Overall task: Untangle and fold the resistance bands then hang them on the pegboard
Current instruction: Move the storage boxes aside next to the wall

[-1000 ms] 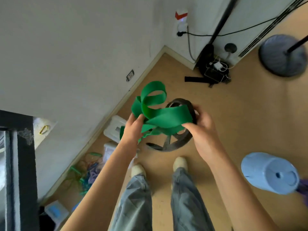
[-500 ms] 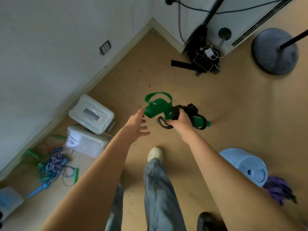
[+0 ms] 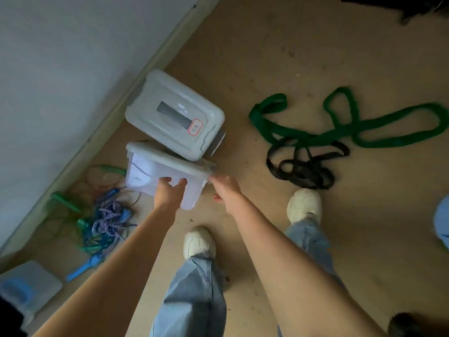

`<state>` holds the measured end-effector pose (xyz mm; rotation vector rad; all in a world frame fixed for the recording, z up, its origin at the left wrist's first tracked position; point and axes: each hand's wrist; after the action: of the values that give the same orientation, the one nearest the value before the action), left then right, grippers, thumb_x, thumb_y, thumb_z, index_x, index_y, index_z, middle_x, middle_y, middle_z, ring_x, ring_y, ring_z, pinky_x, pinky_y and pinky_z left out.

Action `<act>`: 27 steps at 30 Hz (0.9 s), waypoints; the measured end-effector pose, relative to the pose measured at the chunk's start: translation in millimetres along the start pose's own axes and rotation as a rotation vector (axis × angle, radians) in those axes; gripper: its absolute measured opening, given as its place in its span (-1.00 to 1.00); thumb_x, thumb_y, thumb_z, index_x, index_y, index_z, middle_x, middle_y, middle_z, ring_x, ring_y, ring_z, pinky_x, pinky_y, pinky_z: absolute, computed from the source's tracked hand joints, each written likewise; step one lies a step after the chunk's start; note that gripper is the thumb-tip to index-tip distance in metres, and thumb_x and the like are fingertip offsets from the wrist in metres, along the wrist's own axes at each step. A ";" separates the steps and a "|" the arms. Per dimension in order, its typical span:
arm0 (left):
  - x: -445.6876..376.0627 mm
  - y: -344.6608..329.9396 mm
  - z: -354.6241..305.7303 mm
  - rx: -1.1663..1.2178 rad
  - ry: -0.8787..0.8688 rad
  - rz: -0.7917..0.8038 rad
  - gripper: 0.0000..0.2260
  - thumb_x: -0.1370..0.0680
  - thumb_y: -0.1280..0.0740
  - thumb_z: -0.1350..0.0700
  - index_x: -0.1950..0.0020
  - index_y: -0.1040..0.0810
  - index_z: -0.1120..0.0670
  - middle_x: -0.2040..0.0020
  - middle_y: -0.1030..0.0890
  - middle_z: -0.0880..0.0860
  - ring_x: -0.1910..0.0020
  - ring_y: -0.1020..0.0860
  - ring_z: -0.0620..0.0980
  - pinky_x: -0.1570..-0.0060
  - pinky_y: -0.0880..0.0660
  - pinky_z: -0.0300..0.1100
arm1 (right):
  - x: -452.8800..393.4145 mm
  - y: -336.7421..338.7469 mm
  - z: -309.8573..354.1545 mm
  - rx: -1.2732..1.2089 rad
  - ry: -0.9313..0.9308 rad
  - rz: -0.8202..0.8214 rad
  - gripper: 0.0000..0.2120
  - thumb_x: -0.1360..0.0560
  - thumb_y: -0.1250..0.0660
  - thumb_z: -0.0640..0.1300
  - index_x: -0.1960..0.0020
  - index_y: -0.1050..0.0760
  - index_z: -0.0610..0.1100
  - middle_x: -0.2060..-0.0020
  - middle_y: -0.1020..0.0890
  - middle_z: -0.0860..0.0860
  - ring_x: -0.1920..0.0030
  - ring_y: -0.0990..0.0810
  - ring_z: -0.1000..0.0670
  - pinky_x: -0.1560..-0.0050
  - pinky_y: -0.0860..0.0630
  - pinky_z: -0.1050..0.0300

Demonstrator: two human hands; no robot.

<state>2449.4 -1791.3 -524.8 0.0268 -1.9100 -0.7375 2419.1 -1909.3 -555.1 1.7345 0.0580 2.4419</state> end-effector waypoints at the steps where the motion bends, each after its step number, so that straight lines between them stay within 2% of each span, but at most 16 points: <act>1: -19.1 1.3 12.2 -0.008 0.001 -0.002 -0.52 -0.53 -0.28 0.01 -0.39 -0.26 0.14 -0.36 -0.34 0.16 -0.12 -0.39 0.08 -0.14 -0.48 0.02 | -16.2 -14.2 -6.9 -0.152 -0.098 0.013 -0.62 -0.52 -0.26 0.04 -0.24 -0.45 -0.17 -0.11 -0.54 -0.12 0.14 -0.51 -0.09 0.04 -0.54 0.03; 3: -47.8 1.1 31.3 0.009 -0.003 -0.004 -0.45 -0.52 -0.30 -0.06 -0.42 -0.21 0.13 -0.38 -0.28 0.17 -0.13 -0.37 0.08 -0.10 -0.49 0.00 | -39.4 -31.9 -15.2 -0.409 -0.243 0.059 -0.57 -0.49 -0.25 0.18 -0.23 -0.39 -0.06 -0.01 -0.48 -0.04 0.15 -0.49 -0.03 0.16 -0.51 0.13; 5: -67.2 0.5 40.0 0.046 -0.029 -0.021 -0.37 -0.48 -0.31 -0.14 -0.43 -0.18 0.11 -0.40 -0.23 0.18 -0.24 -0.36 0.16 -0.19 -0.45 0.07 | -56.5 -43.4 -17.9 -0.540 -0.289 0.118 -0.62 -0.46 -0.29 0.20 -0.04 -0.42 -0.10 0.08 -0.50 -0.04 0.14 -0.52 -0.05 0.09 -0.50 0.10; 7: -76.1 3.7 45.2 0.061 -0.001 -0.060 -0.27 -0.43 -0.30 -0.25 -0.44 -0.16 0.11 -0.41 -0.20 0.21 -0.29 -0.33 0.23 -0.23 -0.41 0.13 | -55.9 -57.2 -25.5 -0.612 -0.349 0.154 -0.73 -0.46 -0.34 0.09 0.12 -0.43 -0.12 0.16 -0.52 -0.07 0.16 -0.53 -0.06 0.03 -0.51 0.05; 9: -80.2 16.6 53.9 0.118 0.039 -0.125 -0.23 -0.40 -0.31 -0.30 -0.42 -0.18 0.13 -0.38 -0.26 0.22 -0.27 -0.36 0.24 -0.21 -0.42 0.14 | -39.9 -83.3 -38.5 -0.683 -0.338 0.209 -0.87 -0.48 -0.35 -0.13 0.08 -0.47 -0.19 0.10 -0.54 -0.11 0.07 -0.55 -0.09 -0.06 -0.53 0.08; 10: -79.1 26.1 60.9 0.168 0.043 -0.157 -0.28 -0.40 -0.34 -0.25 -0.38 -0.23 0.14 -0.34 -0.34 0.21 -0.23 -0.41 0.22 -0.20 -0.44 0.13 | -25.9 -99.4 -43.1 -0.720 -0.299 0.198 -0.87 -0.47 -0.35 -0.26 0.00 -0.50 -0.26 0.03 -0.57 -0.14 0.04 -0.57 -0.10 -0.06 -0.53 0.14; 11: -78.8 36.2 70.1 0.204 0.033 -0.183 -0.37 -0.42 -0.37 -0.17 -0.34 -0.28 0.16 -0.29 -0.41 0.19 -0.19 -0.46 0.19 -0.19 -0.45 0.11 | -11.8 -119.5 -48.2 -0.744 -0.215 0.171 -0.79 -0.44 -0.34 -0.37 -0.08 -0.50 -0.32 -0.03 -0.58 -0.18 0.06 -0.60 -0.08 0.05 -0.55 0.22; 13: -81.8 53.6 85.9 0.180 0.001 -0.219 -0.52 -0.47 -0.37 0.01 -0.30 -0.34 0.18 -0.23 -0.49 0.19 -0.15 -0.51 0.19 -0.19 -0.46 0.10 | 1.3 -152.4 -44.3 -0.842 -0.164 0.062 -0.71 -0.39 -0.33 -0.47 -0.09 -0.44 -0.34 0.02 -0.59 -0.20 0.26 -0.60 0.01 0.35 -0.53 0.29; 14: -84.8 60.4 90.4 0.141 -0.019 -0.230 -0.56 -0.48 -0.34 0.07 -0.31 -0.35 0.18 -0.23 -0.50 0.20 -0.17 -0.50 0.21 -0.20 -0.44 0.10 | -1.3 -166.4 -40.1 -0.840 -0.161 0.011 -0.69 -0.38 -0.32 -0.47 -0.10 -0.39 -0.31 0.07 -0.58 -0.16 0.29 -0.57 0.03 0.36 -0.53 0.29; 16: -91.4 69.0 92.1 0.064 -0.061 -0.255 -0.57 -0.49 -0.28 0.14 -0.34 -0.34 0.16 -0.26 -0.48 0.18 -0.22 -0.46 0.21 -0.19 -0.41 -0.03 | -13.1 -179.6 -27.0 -0.743 -0.168 0.008 -0.63 -0.40 -0.34 -0.40 -0.16 -0.32 -0.25 0.03 -0.58 -0.11 0.15 -0.57 -0.03 0.13 -0.54 0.20; 18: -92.5 72.5 88.1 -0.034 -0.083 -0.286 -0.54 -0.52 -0.24 0.14 -0.41 -0.27 0.12 -0.33 -0.43 0.15 -0.27 -0.42 0.16 -0.07 -0.31 -0.17 | -21.9 -178.3 -17.7 -0.501 -0.153 0.068 -0.59 -0.45 -0.33 -0.33 -0.27 -0.34 -0.26 -0.18 -0.53 -0.17 -0.07 -0.55 -0.10 -0.06 -0.47 0.12; 20: -79.8 72.8 81.2 -0.119 -0.088 -0.301 -0.55 -0.54 -0.22 0.13 -0.42 -0.27 0.12 -0.36 -0.39 0.15 -0.29 -0.39 0.15 -0.06 -0.27 -0.20 | -19.9 -163.6 -13.6 -0.389 -0.164 0.119 -0.58 -0.53 -0.24 -0.30 -0.37 -0.28 -0.28 -0.26 -0.45 -0.19 -0.22 -0.46 -0.14 -0.22 -0.39 0.06; 21: -69.1 71.6 76.1 -0.148 -0.102 -0.283 -0.58 -0.54 -0.21 0.13 -0.40 -0.30 0.14 -0.34 -0.41 0.17 -0.28 -0.40 0.17 -0.11 -0.31 -0.18 | -15.4 -150.4 -12.5 -0.409 -0.147 0.127 -0.60 -0.54 -0.21 -0.30 -0.36 -0.28 -0.31 -0.16 -0.48 -0.18 -0.18 -0.46 -0.14 -0.25 -0.38 -0.01; 23: -38.4 66.9 60.0 -0.211 -0.139 -0.209 -0.64 -0.53 -0.20 0.14 -0.32 -0.39 0.17 -0.25 -0.49 0.21 -0.21 -0.46 0.22 -0.22 -0.40 -0.05 | 12.5 -114.1 -11.3 -0.499 -0.098 0.078 -0.68 -0.52 -0.22 -0.32 -0.27 -0.37 -0.30 0.12 -0.50 -0.10 0.04 -0.48 -0.08 -0.13 -0.48 -0.01; 25: 1.8 59.7 42.1 -0.238 -0.206 -0.109 -0.76 -0.52 -0.19 0.17 -0.16 -0.49 0.15 -0.12 -0.58 0.20 -0.15 -0.52 0.23 -0.18 -0.45 0.07 | 55.4 -71.2 -15.1 -0.545 -0.053 0.020 -0.75 -0.53 -0.19 -0.34 -0.19 -0.41 -0.22 0.26 -0.49 -0.08 0.26 -0.48 -0.02 0.10 -0.51 0.08; 27: 53.1 46.4 21.3 -0.279 -0.307 0.017 -0.87 -0.52 -0.17 0.21 0.07 -0.50 0.09 0.05 -0.61 0.13 -0.06 -0.57 0.17 -0.11 -0.50 0.05 | 107.0 -18.7 -27.4 -0.545 0.003 -0.046 -0.81 -0.54 -0.15 -0.36 -0.11 -0.40 -0.20 0.33 -0.51 -0.10 0.37 -0.46 0.00 0.26 -0.46 0.17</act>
<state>2421.3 -1761.4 -463.6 -0.2917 -2.0734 -1.0380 2360.6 -1874.3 -466.2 1.4609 -0.5103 2.1498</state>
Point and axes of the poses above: each hand's wrist, its own x-axis away from the middle knuckle, its own y-axis out of the back of the hand, z = x × y
